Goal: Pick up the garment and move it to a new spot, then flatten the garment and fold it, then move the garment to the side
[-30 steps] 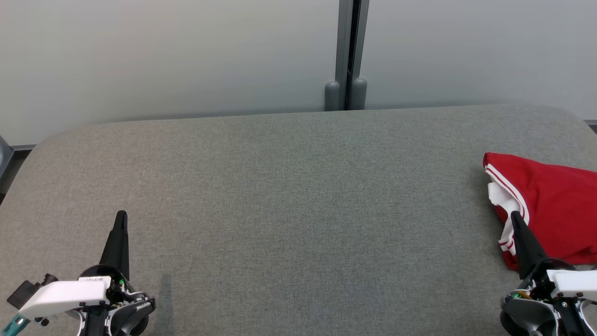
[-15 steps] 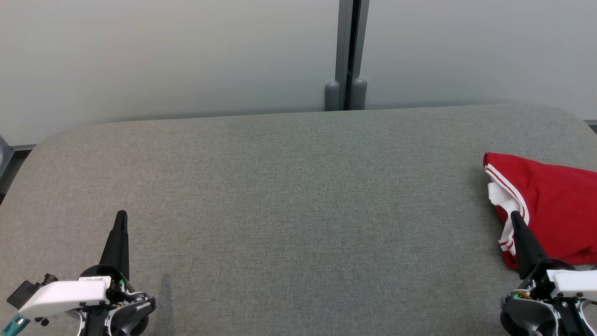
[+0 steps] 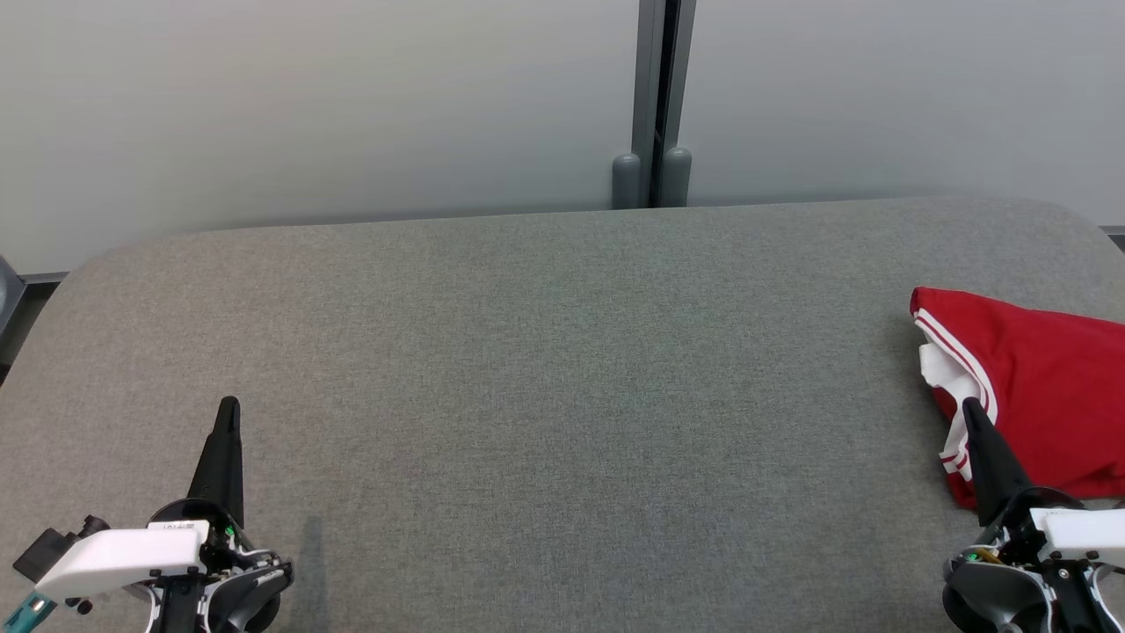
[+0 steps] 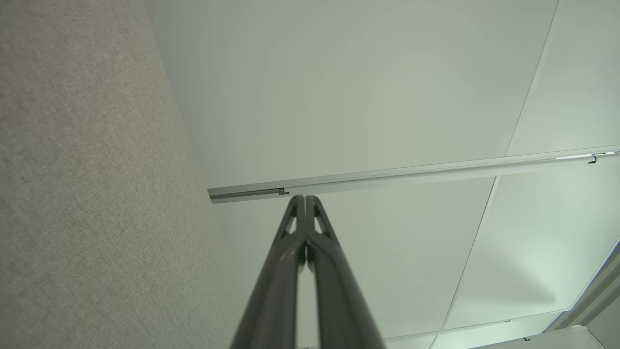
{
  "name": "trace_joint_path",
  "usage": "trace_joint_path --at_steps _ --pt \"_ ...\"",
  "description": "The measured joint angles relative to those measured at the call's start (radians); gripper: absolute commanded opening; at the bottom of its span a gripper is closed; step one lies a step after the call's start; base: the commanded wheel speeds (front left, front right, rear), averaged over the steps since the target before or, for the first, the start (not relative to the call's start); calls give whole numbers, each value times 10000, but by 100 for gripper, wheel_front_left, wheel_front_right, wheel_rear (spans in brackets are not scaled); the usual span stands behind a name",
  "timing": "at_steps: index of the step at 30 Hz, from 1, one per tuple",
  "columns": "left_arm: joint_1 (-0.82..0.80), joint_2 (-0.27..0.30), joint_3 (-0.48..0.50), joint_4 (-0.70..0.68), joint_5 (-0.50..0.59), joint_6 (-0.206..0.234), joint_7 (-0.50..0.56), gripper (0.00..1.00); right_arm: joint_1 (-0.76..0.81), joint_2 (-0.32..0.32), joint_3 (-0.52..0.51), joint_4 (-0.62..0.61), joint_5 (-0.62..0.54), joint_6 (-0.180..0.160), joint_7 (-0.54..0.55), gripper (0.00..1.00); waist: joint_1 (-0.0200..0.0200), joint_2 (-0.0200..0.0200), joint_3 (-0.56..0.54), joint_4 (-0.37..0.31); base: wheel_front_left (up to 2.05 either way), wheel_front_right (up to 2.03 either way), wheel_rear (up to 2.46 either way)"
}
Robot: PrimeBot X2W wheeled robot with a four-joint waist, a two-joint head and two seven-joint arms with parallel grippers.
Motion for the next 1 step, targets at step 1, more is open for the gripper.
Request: trace_joint_path --at_steps 1 --pt "0 0 0 0 0 0 0 0 0 0 2 0 0 0 0 0 0 0 0 0 0 0 0"
